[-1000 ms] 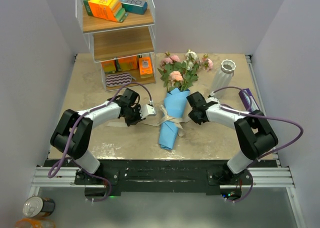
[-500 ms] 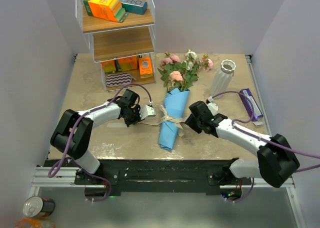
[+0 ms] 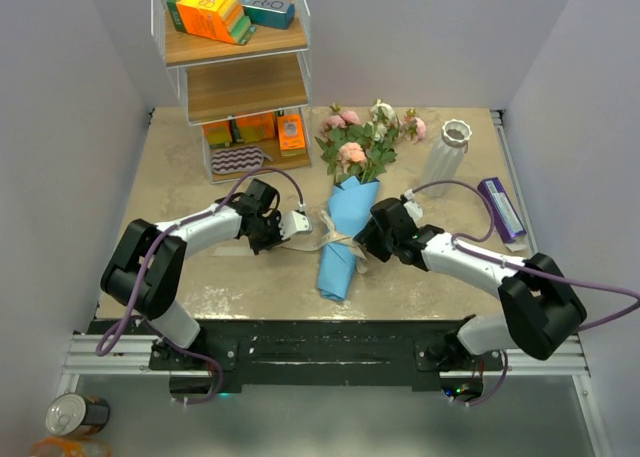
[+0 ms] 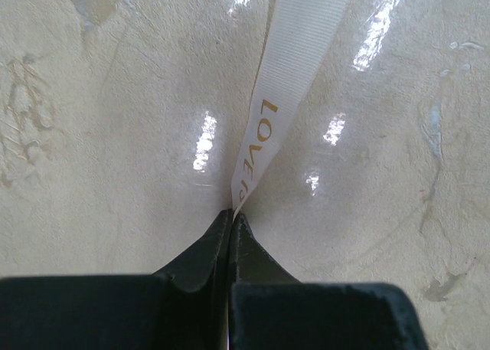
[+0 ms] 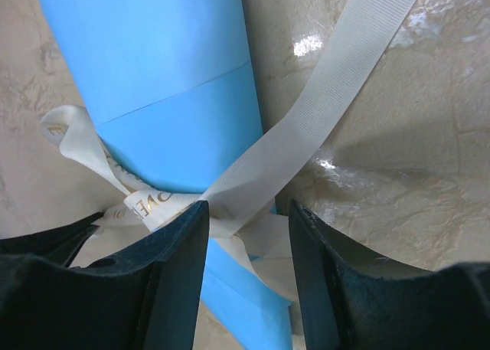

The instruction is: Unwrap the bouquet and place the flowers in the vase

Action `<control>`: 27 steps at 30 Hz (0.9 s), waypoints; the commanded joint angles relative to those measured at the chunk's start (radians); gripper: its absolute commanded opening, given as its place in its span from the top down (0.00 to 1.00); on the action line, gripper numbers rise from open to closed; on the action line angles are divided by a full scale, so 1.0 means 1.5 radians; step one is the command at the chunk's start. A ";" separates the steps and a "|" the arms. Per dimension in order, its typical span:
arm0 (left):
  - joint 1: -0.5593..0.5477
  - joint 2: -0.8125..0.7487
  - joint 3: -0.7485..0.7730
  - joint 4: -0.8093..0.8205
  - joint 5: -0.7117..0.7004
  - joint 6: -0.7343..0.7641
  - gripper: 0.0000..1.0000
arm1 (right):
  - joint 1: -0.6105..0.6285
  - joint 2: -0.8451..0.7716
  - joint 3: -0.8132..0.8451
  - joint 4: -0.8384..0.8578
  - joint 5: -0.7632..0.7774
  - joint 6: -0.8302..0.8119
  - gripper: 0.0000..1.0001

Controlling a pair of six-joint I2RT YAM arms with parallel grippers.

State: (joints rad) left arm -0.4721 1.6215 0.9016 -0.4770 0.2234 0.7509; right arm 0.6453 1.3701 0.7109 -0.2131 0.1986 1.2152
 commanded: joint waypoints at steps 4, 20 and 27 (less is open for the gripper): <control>-0.003 -0.015 0.010 0.001 0.004 -0.006 1.00 | 0.000 0.016 0.029 0.062 0.005 0.035 0.52; -0.003 -0.044 0.017 -0.012 -0.004 -0.008 1.00 | 0.000 -0.058 0.055 -0.020 0.066 0.008 1.00; 0.071 -0.075 0.056 -0.067 0.009 0.006 1.00 | -0.002 -0.212 0.086 -0.230 0.202 -0.020 1.00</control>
State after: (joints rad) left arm -0.4454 1.5600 0.9161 -0.5350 0.2314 0.7525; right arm 0.6453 1.1698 0.7700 -0.3405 0.3229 1.2137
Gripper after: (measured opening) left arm 0.015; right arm 0.010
